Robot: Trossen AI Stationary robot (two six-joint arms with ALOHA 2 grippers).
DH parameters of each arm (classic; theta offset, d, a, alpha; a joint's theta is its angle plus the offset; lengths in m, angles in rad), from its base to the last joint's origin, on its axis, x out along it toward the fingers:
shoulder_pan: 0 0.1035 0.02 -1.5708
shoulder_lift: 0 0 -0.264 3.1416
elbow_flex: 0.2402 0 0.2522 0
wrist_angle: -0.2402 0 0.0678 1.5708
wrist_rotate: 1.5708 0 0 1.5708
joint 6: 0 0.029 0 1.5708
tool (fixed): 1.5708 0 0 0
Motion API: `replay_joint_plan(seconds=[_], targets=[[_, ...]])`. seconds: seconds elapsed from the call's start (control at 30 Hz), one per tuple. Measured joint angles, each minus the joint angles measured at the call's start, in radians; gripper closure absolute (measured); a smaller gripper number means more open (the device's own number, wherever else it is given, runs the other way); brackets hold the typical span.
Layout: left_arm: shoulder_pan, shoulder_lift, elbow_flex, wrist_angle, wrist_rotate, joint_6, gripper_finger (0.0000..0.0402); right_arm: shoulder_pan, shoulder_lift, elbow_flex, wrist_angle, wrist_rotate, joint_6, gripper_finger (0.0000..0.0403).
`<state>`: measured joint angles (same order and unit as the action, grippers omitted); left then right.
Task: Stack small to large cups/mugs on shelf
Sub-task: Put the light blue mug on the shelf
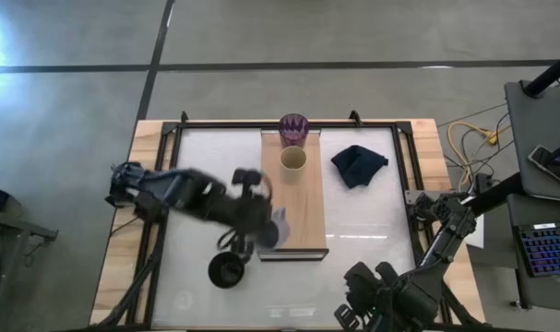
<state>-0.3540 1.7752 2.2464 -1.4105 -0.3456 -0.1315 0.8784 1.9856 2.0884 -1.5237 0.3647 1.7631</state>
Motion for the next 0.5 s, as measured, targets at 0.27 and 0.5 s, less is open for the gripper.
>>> replay_joint_plan(seconds=[0.27,0.5], targets=[[0.195,0.015,-0.028,0.021,0.189,0.179,0.0402,-0.008,-0.035,0.000,-0.032,0.348,0.180,0.0349],[0.245,0.071,-0.044,0.038,0.262,0.350,0.0402,-0.093,-0.129,-0.031,-0.046,0.510,0.187,0.0366]])
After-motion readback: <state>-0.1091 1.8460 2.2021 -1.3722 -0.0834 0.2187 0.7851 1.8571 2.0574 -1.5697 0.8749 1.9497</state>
